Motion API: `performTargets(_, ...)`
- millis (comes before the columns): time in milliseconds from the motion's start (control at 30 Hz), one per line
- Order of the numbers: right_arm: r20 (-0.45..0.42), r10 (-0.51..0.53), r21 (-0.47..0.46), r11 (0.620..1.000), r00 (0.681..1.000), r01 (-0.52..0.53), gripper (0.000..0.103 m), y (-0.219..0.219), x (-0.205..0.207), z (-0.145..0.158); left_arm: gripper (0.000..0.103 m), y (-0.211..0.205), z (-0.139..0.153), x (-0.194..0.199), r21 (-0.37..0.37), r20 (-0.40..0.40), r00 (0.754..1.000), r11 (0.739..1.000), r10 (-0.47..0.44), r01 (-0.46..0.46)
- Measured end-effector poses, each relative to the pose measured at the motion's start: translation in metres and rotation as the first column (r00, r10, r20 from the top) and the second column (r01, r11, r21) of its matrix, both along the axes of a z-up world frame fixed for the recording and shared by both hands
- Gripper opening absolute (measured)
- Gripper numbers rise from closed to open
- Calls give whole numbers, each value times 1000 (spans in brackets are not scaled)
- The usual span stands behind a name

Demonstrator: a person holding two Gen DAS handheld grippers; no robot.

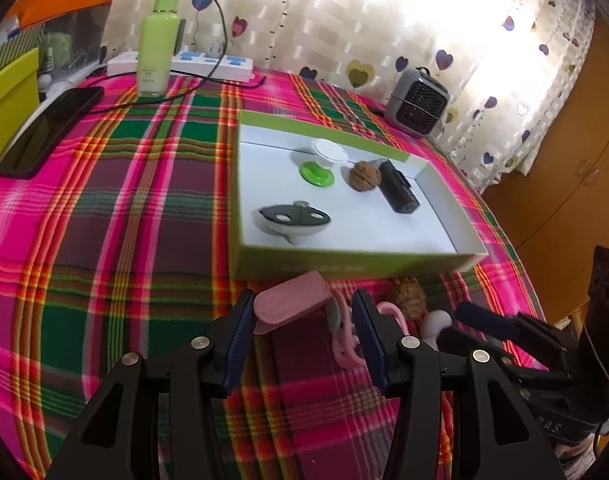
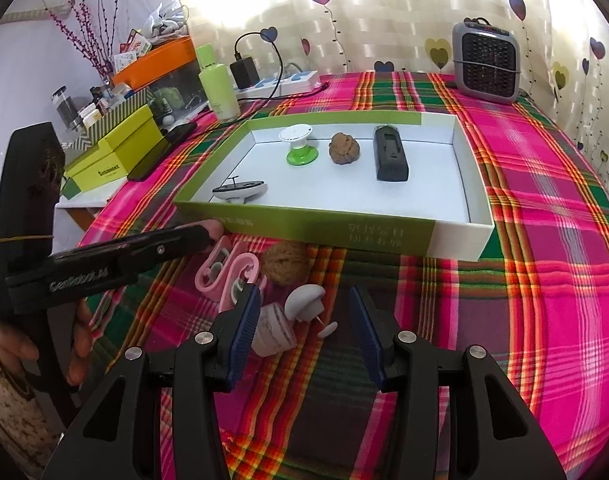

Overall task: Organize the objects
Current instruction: 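Lift both open tools out of the tray toward the objects beside it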

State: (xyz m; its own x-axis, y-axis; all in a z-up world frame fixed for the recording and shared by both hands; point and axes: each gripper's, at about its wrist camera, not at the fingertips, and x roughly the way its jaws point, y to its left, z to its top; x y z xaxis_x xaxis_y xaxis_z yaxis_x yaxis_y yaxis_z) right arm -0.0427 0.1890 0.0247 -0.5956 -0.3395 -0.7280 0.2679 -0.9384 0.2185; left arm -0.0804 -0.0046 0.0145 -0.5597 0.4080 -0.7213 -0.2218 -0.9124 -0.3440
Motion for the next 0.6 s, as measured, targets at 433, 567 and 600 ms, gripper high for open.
performTargets(433, 3, -27, -15, 1000, 1000, 28, 53, 13, 2, 0, 48, 3, -4, 19, 20, 21, 999, 999, -37, 37)
performTargets(567, 0, -27, 12, 1000, 1000, 27, 53, 12, 3, 1, 48, -2, -1, 16, -12, -1, 1000, 1000, -12, 12)
performTargets(600, 3, -28, 8, 1000, 1000, 28, 53, 13, 2, 1, 48, -3, 0, 14, -13, -3, 1000, 1000, -7, 7)
